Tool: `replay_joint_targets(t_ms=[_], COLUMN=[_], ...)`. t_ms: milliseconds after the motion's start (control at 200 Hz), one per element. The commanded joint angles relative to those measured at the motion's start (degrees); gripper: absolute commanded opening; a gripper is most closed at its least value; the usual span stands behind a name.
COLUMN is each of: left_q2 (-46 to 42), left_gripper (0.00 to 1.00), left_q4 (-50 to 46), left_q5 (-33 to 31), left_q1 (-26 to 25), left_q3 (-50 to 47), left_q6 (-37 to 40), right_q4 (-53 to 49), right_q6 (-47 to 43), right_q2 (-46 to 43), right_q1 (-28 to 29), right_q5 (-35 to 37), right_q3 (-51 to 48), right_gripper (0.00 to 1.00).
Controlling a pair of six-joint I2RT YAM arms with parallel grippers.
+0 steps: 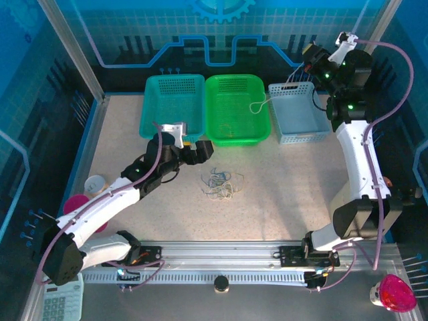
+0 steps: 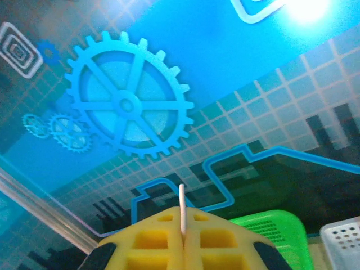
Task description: Untangle the cables
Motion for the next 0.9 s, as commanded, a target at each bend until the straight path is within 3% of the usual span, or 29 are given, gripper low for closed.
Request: replay_joint_targets(t_ms=[0,370,505,660,895], left_q2=[-1.0,0.0,-0.3,-1.7,-2.5], left_gripper=[0.99,0.99,0.99,0.99,0.99], left_q4=[-1.0,0.0,0.3,0.5,0.5], left_q5=[1.3,2.9,3.4,3.4,3.3], left_q1=[0.7,1.2,1.2,1.2,1.2], left_q3=[1.2,1.7,1.6,0.8,-0.2], left_q6=[-0.3,-0.9,-1.6,-1.8,-1.8], right_q4=[-1.5,-4.3,-5.3,-5.2,-3.7], right_q6=[-3.8,-9.2,-14.4,-15.1,-13.9], right_q2=[1.3,5.6,6.9,8.2,7.3], right_q1=[-0.6,0.7,6.1,8.0,8.0], right_q5=[5.4,10.9,19.5,25.3,25.7], right_q3=[2.5,0.9,-1.1,-4.8,-7.3], right_gripper=[0.0,0.0,0.0,0.0,0.0])
